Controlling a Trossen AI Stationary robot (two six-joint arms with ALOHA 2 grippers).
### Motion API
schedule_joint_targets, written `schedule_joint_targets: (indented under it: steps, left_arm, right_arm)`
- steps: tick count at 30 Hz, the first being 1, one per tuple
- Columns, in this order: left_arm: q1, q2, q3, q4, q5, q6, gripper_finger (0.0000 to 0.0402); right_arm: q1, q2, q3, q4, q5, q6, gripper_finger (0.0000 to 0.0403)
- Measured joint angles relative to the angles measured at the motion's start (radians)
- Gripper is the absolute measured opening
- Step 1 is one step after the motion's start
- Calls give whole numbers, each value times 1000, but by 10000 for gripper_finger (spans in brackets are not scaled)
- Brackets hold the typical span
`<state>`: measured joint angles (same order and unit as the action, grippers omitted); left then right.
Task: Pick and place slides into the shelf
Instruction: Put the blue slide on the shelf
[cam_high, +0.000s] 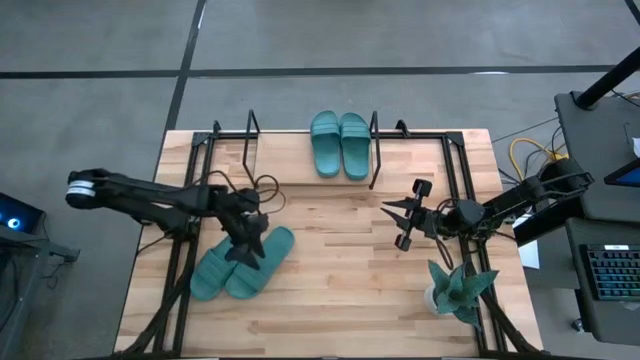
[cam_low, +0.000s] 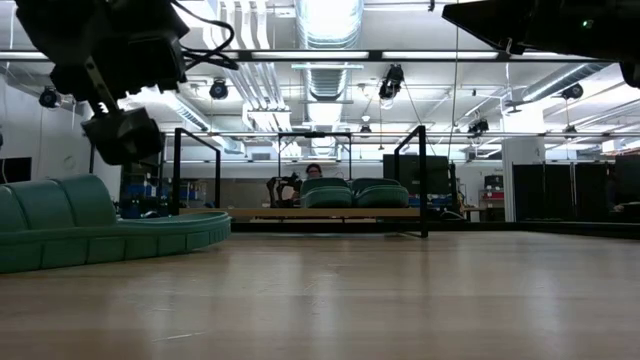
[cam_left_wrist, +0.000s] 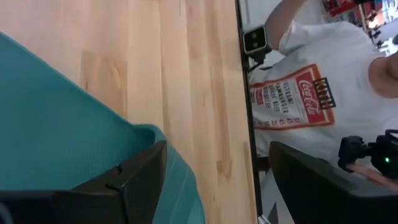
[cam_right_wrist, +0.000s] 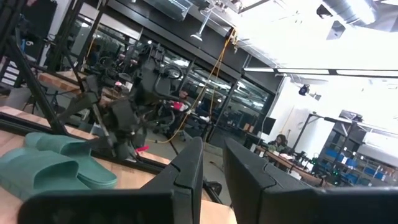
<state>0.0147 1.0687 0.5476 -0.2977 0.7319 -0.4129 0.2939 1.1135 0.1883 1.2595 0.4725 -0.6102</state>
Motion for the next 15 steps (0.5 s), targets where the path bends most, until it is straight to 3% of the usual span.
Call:
schedule_joint_targets:
  steps: [6,12,15]
  left_arm:
    - [-44,45,0,1,-9,0,267]
    - [-56,100,0,0,-155,5,267]
    - [-57,128,0,0,-162,5,267]
  right_arm:
    - [0,0,0,-3,0,0,54]
    - [0,0,-1,-4,0,0,54]
    - [0,0,-1,-6,0,0,54]
